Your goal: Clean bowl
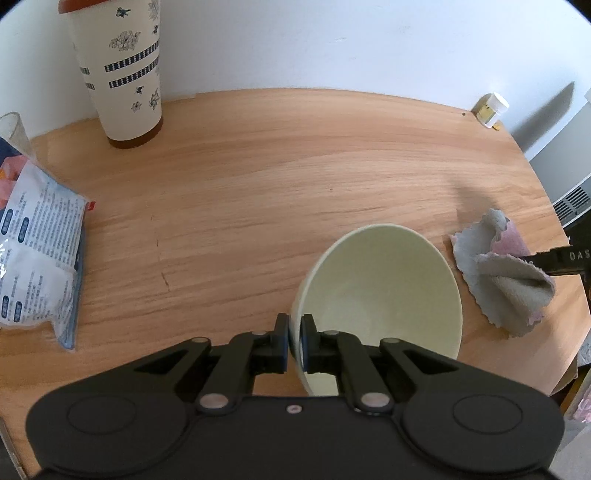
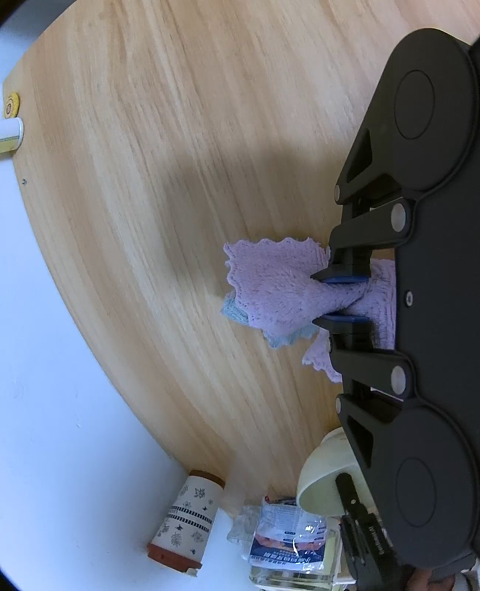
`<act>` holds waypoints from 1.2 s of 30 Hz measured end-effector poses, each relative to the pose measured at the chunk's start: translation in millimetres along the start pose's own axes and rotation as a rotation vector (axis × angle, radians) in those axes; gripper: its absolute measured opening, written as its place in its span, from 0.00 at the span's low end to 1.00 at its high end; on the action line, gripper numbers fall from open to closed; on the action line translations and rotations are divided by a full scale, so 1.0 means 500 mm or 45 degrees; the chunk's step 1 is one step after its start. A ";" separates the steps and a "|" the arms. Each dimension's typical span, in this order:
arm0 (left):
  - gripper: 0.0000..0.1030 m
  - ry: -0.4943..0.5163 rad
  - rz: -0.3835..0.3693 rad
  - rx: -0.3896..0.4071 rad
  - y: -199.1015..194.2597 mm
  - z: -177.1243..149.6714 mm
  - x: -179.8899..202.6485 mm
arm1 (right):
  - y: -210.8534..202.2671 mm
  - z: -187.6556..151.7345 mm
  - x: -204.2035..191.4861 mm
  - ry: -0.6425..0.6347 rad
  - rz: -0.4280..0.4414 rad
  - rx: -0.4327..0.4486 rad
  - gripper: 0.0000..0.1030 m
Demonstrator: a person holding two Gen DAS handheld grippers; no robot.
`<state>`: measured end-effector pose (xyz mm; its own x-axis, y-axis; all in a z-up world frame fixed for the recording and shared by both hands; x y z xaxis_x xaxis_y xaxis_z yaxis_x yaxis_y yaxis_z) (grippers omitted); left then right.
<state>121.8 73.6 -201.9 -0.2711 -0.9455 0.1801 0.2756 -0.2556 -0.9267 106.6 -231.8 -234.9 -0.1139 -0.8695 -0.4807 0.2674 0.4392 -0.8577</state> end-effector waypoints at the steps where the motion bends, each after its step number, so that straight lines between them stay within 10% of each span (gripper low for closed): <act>1: 0.06 -0.004 0.000 -0.003 0.001 0.001 -0.001 | 0.001 -0.002 0.000 -0.009 -0.007 -0.002 0.17; 36: 0.16 -0.100 0.040 -0.034 0.017 0.014 -0.002 | 0.014 -0.007 -0.012 -0.224 -0.139 -0.031 0.17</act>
<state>130.7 70.8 -207.8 -0.1892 -0.9662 0.1751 0.2579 -0.2209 -0.9406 106.1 -222.6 -238.7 0.0285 -0.9373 -0.3473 0.2389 0.3438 -0.9082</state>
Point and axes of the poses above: each gripper's, at about its wrist camera, not at the fingertips, and y roughly the way its jaws point, x to its right, z to its top, the point moved 5 cm from there along y, roughly the way its jaws point, and after that the axes turned 2 degrees about -x, right-handed, at the moved point
